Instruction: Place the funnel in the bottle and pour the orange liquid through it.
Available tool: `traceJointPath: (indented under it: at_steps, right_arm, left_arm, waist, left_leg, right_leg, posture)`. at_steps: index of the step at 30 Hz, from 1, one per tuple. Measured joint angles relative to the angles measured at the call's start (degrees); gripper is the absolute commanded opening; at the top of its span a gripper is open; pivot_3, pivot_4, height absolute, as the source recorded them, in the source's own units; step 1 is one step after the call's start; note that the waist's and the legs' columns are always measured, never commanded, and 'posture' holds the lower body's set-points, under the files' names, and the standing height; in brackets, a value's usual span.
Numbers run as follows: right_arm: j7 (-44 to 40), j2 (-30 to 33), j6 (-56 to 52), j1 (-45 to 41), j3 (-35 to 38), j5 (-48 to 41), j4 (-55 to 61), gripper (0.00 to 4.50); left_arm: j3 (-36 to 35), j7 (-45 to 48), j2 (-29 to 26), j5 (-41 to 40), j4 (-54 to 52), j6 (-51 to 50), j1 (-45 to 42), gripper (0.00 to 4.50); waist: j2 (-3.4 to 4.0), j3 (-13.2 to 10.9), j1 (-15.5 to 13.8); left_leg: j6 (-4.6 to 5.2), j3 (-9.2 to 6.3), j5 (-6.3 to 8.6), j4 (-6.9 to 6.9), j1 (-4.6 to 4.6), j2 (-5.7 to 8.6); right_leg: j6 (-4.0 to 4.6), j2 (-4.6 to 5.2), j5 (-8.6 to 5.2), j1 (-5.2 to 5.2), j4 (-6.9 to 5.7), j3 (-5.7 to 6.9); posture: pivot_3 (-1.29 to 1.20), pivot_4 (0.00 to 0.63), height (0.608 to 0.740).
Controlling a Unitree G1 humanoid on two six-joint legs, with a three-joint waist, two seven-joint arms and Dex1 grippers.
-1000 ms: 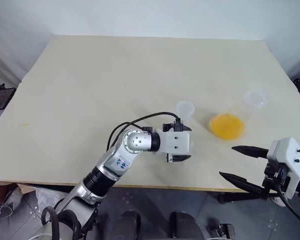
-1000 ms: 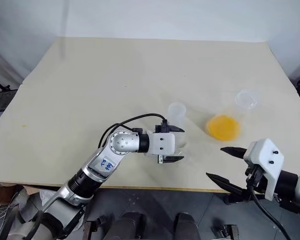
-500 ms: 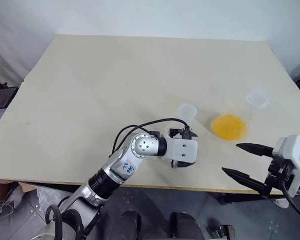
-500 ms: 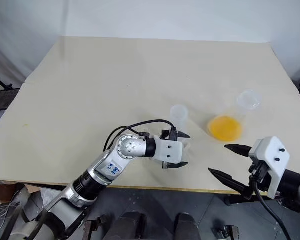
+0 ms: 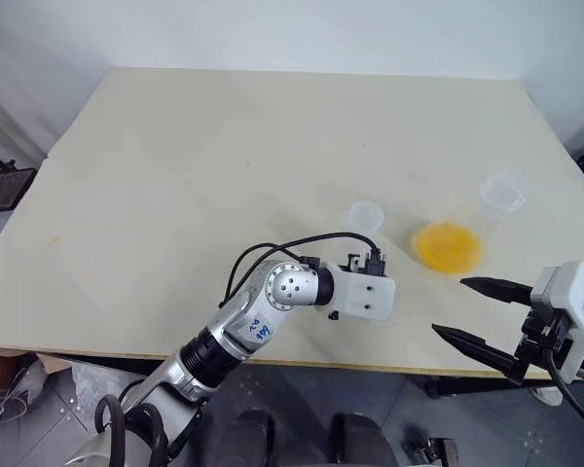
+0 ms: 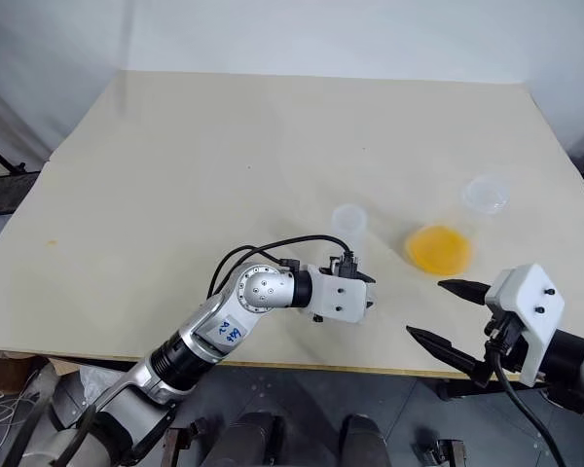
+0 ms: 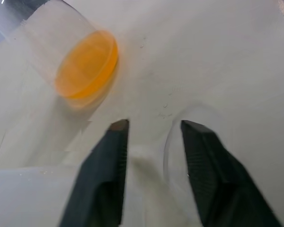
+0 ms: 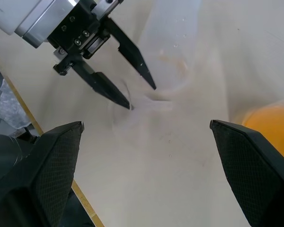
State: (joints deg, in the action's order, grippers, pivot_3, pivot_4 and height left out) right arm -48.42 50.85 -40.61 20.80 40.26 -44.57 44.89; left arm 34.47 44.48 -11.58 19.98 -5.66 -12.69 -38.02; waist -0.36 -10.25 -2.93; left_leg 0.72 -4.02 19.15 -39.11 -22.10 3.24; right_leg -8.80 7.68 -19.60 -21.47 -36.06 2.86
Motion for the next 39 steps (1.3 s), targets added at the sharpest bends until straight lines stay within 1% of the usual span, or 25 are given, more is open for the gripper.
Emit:
traceJointPath:
  at_steps: [2,3,8,13,18,21,26,29,31,35,39]
  right_arm:
    - [0.0,0.0,0.0,0.0,0.0,0.0,0.0,4.5]
    - [0.0,0.0,0.0,0.0,0.0,0.0,0.0,4.5]
    - [0.0,0.0,0.0,0.0,0.0,0.0,0.0,4.5]
    - [-0.2,0.3,0.0,0.0,0.7,0.0,-0.1,4.5]
    - [-1.0,0.4,0.2,0.2,1.1,0.1,-0.5,4.5]
    - [-1.5,0.5,0.3,0.3,1.3,0.4,-0.6,4.5]
    - [-2.3,0.9,0.6,0.2,1.3,0.9,-2.0,4.5]
    - [-3.5,1.6,0.8,0.1,1.6,1.9,-3.6,4.5]
    - [-4.3,1.9,1.5,-0.2,1.8,2.3,-5.2,4.5]
    - [-5.5,3.3,2.7,-2.3,1.6,3.2,-7.6,4.5]
    - [-6.1,3.7,3.9,-4.8,-0.4,4.3,-9.8,4.5]
  left_arm:
    - [0.0,0.1,0.0,0.1,0.0,0.0,0.0,0.17]
    - [0.0,0.2,0.0,0.1,0.0,0.0,0.0,0.08]
    - [0.0,0.3,0.5,0.0,0.0,-0.3,-0.1,0.08]
    - [-0.6,0.5,3.0,-1.5,-0.6,-2.8,-0.4,0.08]
    - [-4.4,0.5,6.8,-4.5,-4.0,-10.7,-2.8,0.08]
    - [-6.9,0.9,7.9,-7.4,-7.9,-17.0,-3.9,0.08]
    - [-9.9,1.5,6.3,-11.2,-13.1,-23.7,-4.5,0.08]
    - [-13.7,1.5,4.0,-14.2,-16.4,-26.9,-4.5,0.08]
    - [-16.2,1.4,3.7,-16.3,-17.7,-28.8,-4.6,0.08]
    - [-19.9,0.8,3.9,-20.9,-18.5,-32.9,-7.0,0.08]
    - [-24.1,0.1,3.4,-25.9,-18.6,-37.7,-9.4,0.08]
  waist:
    - [0.0,0.0,0.0]
    - [0.0,0.0,0.0]
    - [0.0,0.0,0.0]
    - [0.0,0.0,0.0]
    - [0.0,0.0,0.0]
    - [0.0,0.0,0.0]
    - [0.03,0.0,0.0]
    - [0.04,0.0,0.1]
    - [0.04,0.0,0.0]
    - [0.03,0.0,-0.1]
    - [0.04,0.0,0.0]
  left_leg:
    - [0.0,0.0,0.0,0.0,0.0,0.0]
    - [0.0,0.0,0.0,0.0,0.0,0.0]
    - [0.0,0.0,0.0,0.0,0.0,0.0]
    - [0.0,0.0,0.0,-0.01,0.0,0.0]
    - [0.02,0.01,0.01,-0.01,-0.01,0.0]
    - [0.02,0.02,0.01,-0.01,-0.01,-0.02]
    - [0.02,0.02,0.01,-0.01,0.0,-0.03]
    - [0.02,0.01,0.01,-0.01,0.0,-0.03]
    - [0.02,0.01,0.01,-0.02,0.0,-0.03]
    - [0.02,0.0,0.01,-0.03,-0.01,-0.01]
    - [0.02,0.0,0.01,-0.02,-0.01,-0.03]
  right_leg:
    - [0.0,0.0,0.0,0.0,0.0,0.0]
    - [0.0,0.0,0.0,0.0,0.0,0.0]
    - [0.0,0.0,0.0,0.0,0.0,0.0]
    - [0.0,0.0,0.0,0.0,0.0,0.0]
    - [0.0,0.0,0.0,0.0,-0.01,0.0]
    - [0.0,-0.01,0.0,0.0,0.01,-0.01]
    - [0.0,-0.01,0.0,0.0,0.0,-0.02]
    - [0.0,-0.01,0.0,0.0,0.0,-0.03]
    - [0.0,0.0,0.0,0.0,0.02,-0.04]
    - [-0.01,0.01,0.0,0.01,0.05,-0.04]
    - [-0.01,-0.01,0.0,0.01,0.03,-0.03]
  posture:
    - [0.0,0.15,0.74]
    - [0.0,0.15,0.74]
    - [0.0,0.15,0.74]
    - [0.0,0.15,0.74]
    - [0.0,0.15,0.74]
    - [0.0,0.15,0.74]
    - [0.0,0.15,0.74]
    - [0.0,0.15,0.74]
    - [0.0,0.15,0.74]
    - [0.0,0.15,0.74]
    - [0.0,0.15,0.74]
